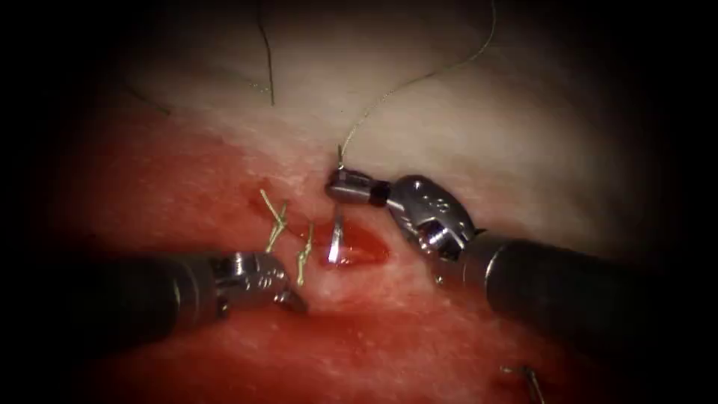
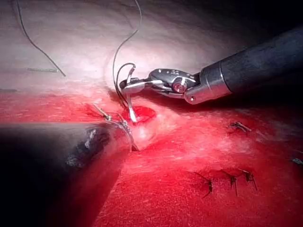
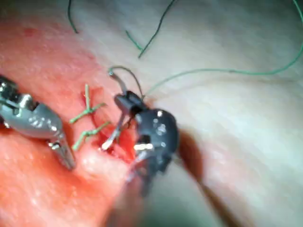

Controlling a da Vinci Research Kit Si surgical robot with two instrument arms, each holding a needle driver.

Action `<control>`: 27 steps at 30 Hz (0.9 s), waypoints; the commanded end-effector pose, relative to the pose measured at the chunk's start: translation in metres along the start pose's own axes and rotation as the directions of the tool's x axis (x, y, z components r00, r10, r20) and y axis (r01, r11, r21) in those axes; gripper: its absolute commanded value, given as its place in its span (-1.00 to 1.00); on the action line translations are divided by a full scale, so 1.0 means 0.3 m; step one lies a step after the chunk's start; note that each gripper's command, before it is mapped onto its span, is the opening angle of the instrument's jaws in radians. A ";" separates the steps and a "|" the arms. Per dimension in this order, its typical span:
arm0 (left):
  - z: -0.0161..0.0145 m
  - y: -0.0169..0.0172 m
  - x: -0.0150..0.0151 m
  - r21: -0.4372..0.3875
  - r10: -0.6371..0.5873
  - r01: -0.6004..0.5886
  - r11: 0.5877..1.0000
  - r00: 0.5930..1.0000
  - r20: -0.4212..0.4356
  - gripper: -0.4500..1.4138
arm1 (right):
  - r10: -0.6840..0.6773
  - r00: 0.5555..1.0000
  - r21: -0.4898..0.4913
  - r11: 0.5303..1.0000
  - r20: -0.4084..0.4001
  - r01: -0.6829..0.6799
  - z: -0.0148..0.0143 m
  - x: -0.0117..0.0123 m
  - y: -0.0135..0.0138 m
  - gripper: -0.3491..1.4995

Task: Wound Closure

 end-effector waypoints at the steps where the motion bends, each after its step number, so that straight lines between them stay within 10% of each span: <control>1: 0.003 -0.001 0.000 -0.001 0.000 0.000 1.000 1.000 -0.001 -1.00 | 0.011 1.000 0.016 1.000 0.010 -0.011 0.0032 -0.0005 0.0004 -1.00; 27: 0.002 -0.001 0.000 -0.005 0.001 -0.001 1.000 1.000 -0.002 -1.00 | 0.182 0.972 0.122 0.972 0.145 -0.200 0.0031 -0.0094 -0.0064 -1.00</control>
